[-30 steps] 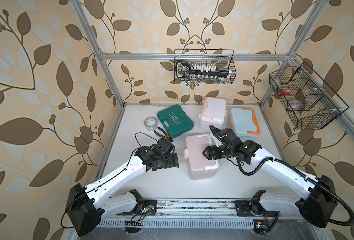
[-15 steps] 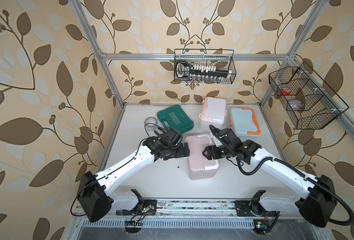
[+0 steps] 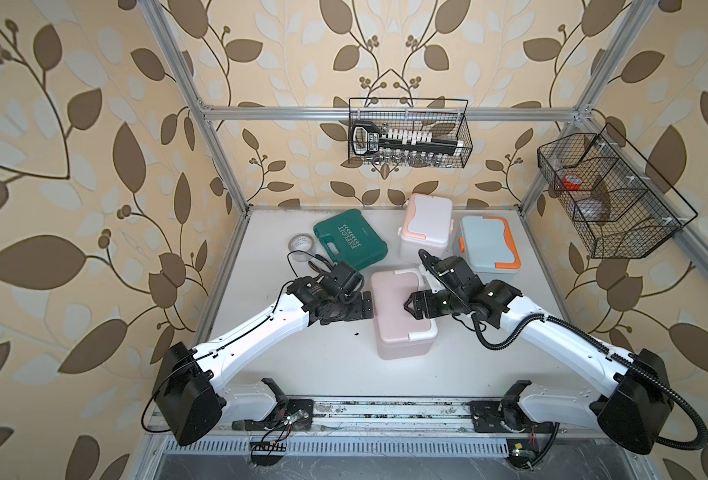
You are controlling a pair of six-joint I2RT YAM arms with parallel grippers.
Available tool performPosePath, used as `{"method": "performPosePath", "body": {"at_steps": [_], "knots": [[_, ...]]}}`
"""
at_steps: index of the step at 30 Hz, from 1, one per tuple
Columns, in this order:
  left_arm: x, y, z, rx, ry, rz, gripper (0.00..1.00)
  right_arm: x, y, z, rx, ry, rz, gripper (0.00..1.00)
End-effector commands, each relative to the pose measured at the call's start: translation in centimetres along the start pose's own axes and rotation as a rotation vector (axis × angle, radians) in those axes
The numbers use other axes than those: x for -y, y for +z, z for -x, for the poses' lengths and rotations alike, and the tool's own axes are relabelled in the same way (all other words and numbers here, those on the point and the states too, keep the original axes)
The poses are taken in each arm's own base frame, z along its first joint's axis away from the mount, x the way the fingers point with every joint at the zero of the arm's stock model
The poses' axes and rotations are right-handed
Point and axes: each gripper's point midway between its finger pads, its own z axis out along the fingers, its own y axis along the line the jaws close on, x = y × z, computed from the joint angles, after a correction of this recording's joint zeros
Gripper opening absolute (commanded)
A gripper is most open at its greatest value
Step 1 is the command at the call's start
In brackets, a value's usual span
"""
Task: Open first aid kits and take out gauze
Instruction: Open the fastener of the first aid kit.
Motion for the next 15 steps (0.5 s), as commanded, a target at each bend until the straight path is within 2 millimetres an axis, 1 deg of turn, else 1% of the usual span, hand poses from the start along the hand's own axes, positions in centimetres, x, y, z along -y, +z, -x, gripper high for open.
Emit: {"method": "performPosePath", "body": {"at_steps": [1, 5, 8, 9, 11, 13, 15], "knots": [[-2.4, -0.3, -0.8, 0.004, -0.023, 0.078, 0.99, 1.0, 1.0, -1.8, -0.062, -0.007, -0.027, 0.87], [-3.3, -0.4, -1.0, 0.014, -0.043, 0.090, 0.99, 1.0, 0.8, -1.7, -0.057, -0.006, -0.025, 0.87], [-2.9, -0.4, -1.0, 0.001, -0.054, 0.048, 0.99, 0.9, 0.6, -1.6, -0.054, -0.007, -0.023, 0.88], [-2.3, -0.6, -1.0, -0.004, -0.052, 0.014, 0.99, 0.9, 0.5, -1.6, -0.053, -0.008, -0.024, 0.88], [-0.1, -1.5, -0.9, -0.015, -0.045, -0.099, 0.99, 0.8, 0.1, -1.3, -0.044, -0.006, -0.026, 0.89], [2.0, -3.1, -0.6, -0.009, -0.036, -0.214, 0.98, 0.8, -0.3, -0.9, -0.030, -0.002, -0.032, 0.89], [3.3, -4.9, 0.0, 0.015, -0.034, -0.282, 0.96, 1.0, -0.8, -0.4, -0.014, 0.007, -0.036, 0.89]]}}
